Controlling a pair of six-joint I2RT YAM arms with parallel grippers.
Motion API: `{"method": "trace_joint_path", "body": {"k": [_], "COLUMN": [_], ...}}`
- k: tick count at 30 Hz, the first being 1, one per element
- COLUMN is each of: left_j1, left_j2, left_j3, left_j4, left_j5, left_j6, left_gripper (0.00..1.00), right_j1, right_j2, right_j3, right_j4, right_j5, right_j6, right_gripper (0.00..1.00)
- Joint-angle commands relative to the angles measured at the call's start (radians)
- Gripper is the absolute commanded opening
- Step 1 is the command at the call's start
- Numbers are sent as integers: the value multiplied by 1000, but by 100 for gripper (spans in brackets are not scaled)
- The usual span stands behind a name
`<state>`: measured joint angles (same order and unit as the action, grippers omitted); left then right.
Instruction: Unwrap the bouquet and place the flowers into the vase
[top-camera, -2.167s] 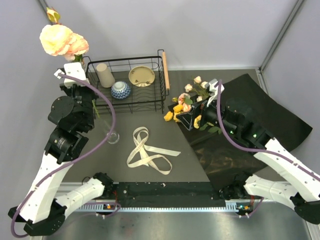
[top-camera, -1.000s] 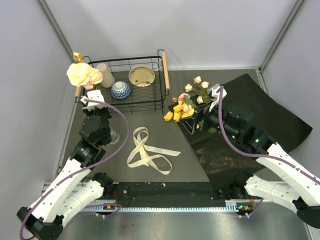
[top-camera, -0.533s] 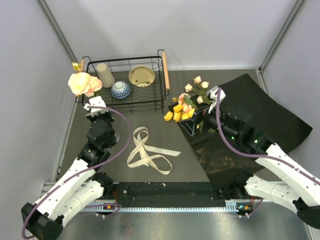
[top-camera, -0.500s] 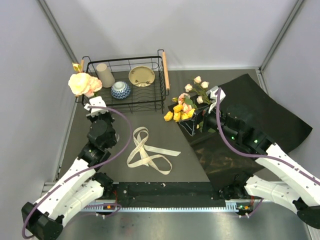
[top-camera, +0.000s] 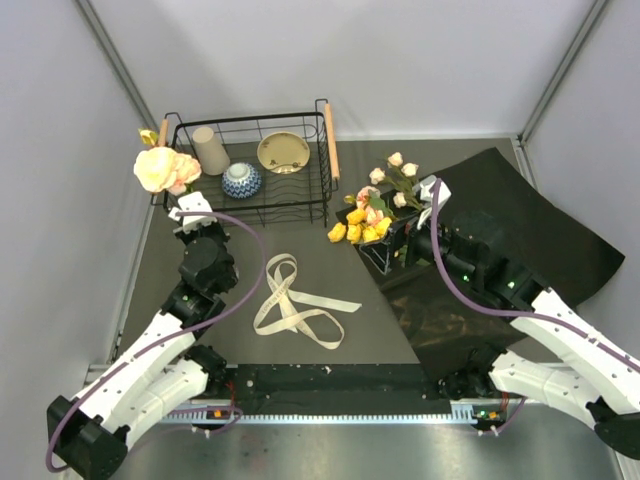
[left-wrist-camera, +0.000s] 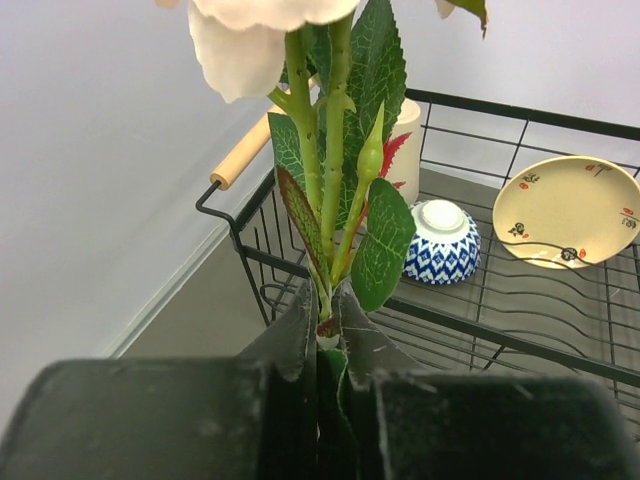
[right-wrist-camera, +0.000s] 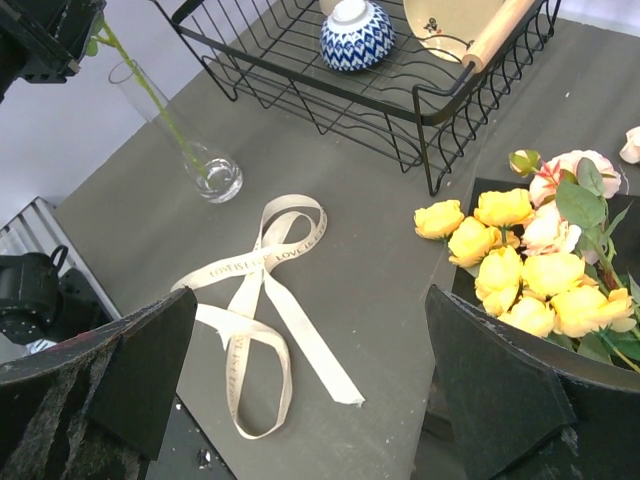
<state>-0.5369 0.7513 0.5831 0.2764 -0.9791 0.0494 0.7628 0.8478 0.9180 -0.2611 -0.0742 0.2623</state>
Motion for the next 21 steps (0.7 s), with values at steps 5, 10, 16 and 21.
{"method": "trace_joint_path", "body": {"k": [5, 10, 16, 21], "left_j1": [5, 5, 5, 5], "left_j2": [0, -9, -44, -63], "left_j3": [-6, 1, -6, 0], "left_j4": [3, -20, -28, -45], "left_j5": [-7, 49, 54, 62], "left_j6": [-40, -39, -36, -42], "left_gripper": [21, 35, 43, 50], "right_j1": [-8, -8, -10, -10], "right_j2": [-24, -23, -21, -16], "right_j3": [-4, -5, -7, -5], "right_j4": [25, 26, 25, 26], "right_j5": [-10, -10, -10, -12], "right_j6": [-2, -3, 0, 2], "right_gripper": [99, 99, 99, 99]}}
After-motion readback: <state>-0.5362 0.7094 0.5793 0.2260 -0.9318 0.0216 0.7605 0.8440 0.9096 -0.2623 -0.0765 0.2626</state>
